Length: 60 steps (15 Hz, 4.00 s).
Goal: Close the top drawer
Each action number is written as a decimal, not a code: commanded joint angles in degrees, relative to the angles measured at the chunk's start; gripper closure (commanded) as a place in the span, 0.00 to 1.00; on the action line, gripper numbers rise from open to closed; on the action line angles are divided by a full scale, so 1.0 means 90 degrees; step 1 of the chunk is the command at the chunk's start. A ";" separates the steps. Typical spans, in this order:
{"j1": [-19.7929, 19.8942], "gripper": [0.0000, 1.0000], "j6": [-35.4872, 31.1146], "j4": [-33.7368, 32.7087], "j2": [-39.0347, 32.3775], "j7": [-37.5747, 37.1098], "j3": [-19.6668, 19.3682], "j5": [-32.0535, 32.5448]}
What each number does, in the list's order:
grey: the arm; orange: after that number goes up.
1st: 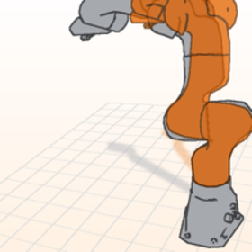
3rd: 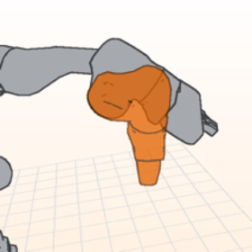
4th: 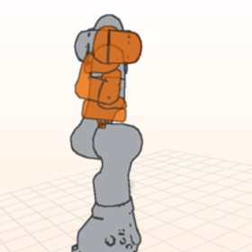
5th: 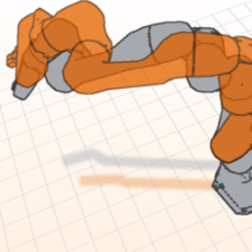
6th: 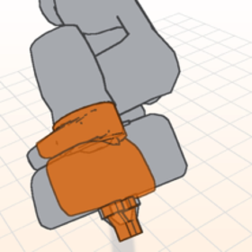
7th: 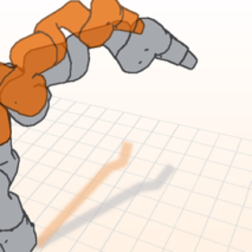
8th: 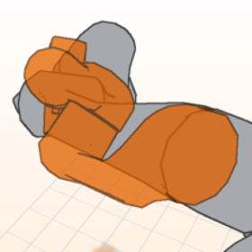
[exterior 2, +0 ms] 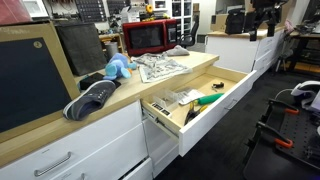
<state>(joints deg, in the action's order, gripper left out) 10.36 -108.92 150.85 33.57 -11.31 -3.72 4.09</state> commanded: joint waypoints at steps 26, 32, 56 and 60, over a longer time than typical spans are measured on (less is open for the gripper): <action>0.1070 0.35 -0.5400 0.1001 -0.4032 -0.0840 -0.1249 0.1311; 0.0753 0.82 -0.6227 0.0740 -0.4769 -0.0655 -0.1606 0.0982; -0.0690 1.00 -0.6839 -0.3302 -0.7832 -0.0028 -0.1720 0.0095; -0.0906 1.00 -0.6798 -0.3885 -0.8029 -0.0038 -0.1801 0.0113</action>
<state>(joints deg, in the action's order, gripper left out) 4.24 -170.42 120.79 -37.40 -12.53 -18.64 5.49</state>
